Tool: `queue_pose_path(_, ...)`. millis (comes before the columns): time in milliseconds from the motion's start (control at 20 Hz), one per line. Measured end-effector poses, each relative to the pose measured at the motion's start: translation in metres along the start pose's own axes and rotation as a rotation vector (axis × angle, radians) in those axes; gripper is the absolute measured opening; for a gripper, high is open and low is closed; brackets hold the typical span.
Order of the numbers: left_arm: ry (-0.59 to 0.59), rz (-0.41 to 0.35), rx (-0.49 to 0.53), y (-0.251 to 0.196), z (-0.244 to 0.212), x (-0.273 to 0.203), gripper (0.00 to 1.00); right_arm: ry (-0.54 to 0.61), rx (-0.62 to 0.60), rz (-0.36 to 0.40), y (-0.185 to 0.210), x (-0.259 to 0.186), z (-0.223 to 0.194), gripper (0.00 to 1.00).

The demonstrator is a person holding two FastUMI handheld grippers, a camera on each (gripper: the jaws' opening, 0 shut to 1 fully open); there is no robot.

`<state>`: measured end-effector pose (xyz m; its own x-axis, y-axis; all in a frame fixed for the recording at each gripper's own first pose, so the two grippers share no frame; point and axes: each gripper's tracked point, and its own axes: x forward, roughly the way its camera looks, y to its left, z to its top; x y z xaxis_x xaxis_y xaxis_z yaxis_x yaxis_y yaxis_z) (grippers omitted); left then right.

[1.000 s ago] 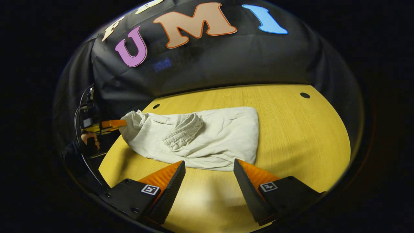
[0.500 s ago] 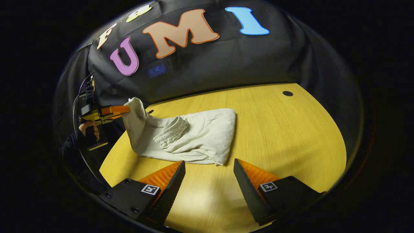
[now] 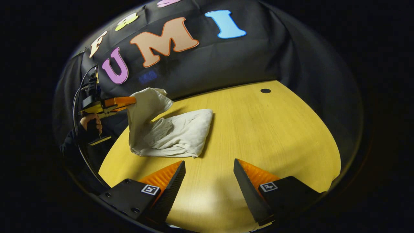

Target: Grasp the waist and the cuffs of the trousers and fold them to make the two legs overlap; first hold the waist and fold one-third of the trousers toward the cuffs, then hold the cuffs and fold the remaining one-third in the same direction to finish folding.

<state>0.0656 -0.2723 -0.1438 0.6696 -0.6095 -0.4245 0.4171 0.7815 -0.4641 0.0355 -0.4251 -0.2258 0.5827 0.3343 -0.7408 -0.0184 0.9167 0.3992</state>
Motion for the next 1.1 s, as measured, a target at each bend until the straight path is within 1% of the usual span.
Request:
queue_pose_path(200,0.030,-0.068,0.038,-0.051,-0.013,0.021,0.00,-0.008,0.020,-0.025,-0.025,-0.013,-0.002,0.97)
queue_pose_path(350,0.087,-0.099,0.064,-0.080,-0.037,0.033,0.00,-0.009,0.032,-0.036,-0.036,-0.021,-0.004,0.96)
queue_pose_path(550,0.174,-0.120,0.082,-0.103,-0.080,0.042,0.00,-0.007,0.039,-0.042,-0.041,-0.027,-0.007,0.97)
queue_pose_path(700,0.250,-0.107,0.102,-0.107,-0.125,0.045,0.00,-0.005,0.040,-0.039,-0.050,-0.027,-0.009,0.96)
queue_pose_path(900,0.350,-0.061,0.186,-0.097,-0.182,0.042,0.00,0.008,0.027,-0.015,-0.047,-0.024,-0.013,0.96)
queue_pose_path(1000,0.373,-0.057,0.211,-0.099,-0.199,0.039,0.00,0.016,0.015,0.011,-0.043,-0.022,-0.014,0.97)
queue_pose_path(1050,0.366,-0.053,0.220,-0.097,-0.206,0.041,0.05,0.019,0.011,0.026,-0.040,-0.020,-0.013,0.96)
queue_pose_path(1100,0.351,-0.065,0.221,-0.104,-0.204,0.036,0.01,0.021,0.008,0.042,-0.037,-0.020,-0.013,0.96)
